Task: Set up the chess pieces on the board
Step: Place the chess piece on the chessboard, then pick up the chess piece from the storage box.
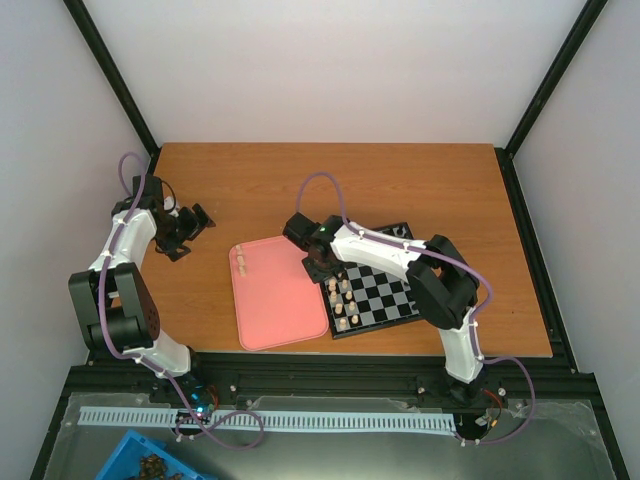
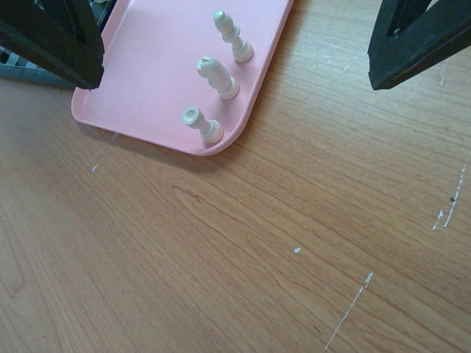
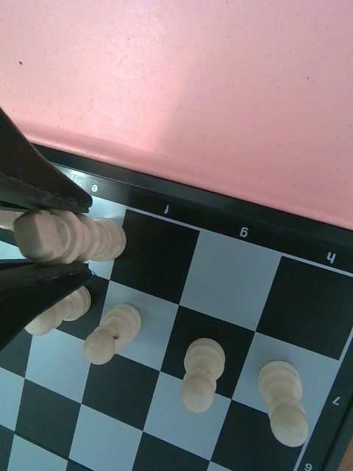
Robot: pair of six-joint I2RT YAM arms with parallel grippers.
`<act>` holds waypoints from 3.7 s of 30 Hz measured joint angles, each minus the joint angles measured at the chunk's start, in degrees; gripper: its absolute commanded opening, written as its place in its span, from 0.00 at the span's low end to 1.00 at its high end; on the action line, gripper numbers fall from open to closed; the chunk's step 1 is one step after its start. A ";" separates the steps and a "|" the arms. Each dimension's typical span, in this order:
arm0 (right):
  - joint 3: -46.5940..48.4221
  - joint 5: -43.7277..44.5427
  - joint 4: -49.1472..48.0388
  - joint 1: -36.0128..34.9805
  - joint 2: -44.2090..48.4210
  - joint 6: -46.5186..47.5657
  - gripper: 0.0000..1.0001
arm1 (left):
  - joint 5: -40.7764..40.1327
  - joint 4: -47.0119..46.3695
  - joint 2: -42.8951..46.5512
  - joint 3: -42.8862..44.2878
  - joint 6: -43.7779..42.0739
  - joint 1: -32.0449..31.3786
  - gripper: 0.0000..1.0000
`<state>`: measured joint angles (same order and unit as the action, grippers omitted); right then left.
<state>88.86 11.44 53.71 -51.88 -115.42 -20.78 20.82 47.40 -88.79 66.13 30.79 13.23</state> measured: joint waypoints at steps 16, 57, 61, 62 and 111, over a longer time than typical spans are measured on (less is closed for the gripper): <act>-1.46 -0.52 -1.38 0.11 1.05 0.00 0.08 | 0.02 -0.09 -0.76 0.00 0.00 0.00 1.00; -5.31 -2.08 -3.39 0.11 3.80 -0.02 0.14 | -0.02 -0.09 -0.76 0.00 0.00 0.00 1.00; -5.44 -2.19 -3.39 0.11 3.93 0.00 0.24 | -0.02 -0.09 -0.74 0.00 0.00 0.00 1.00; -5.46 -2.25 -3.34 0.11 3.96 -0.02 0.25 | -0.02 -0.09 -0.72 0.00 0.00 0.00 1.00; 45.48 -15.52 4.81 -9.27 -25.00 3.82 0.65 | -0.39 -0.04 0.26 -0.09 0.00 0.00 1.00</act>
<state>134.34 -4.08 58.52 -61.14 -140.42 -16.95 20.43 47.35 -88.53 66.04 30.79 13.23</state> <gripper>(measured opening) 0.677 0.998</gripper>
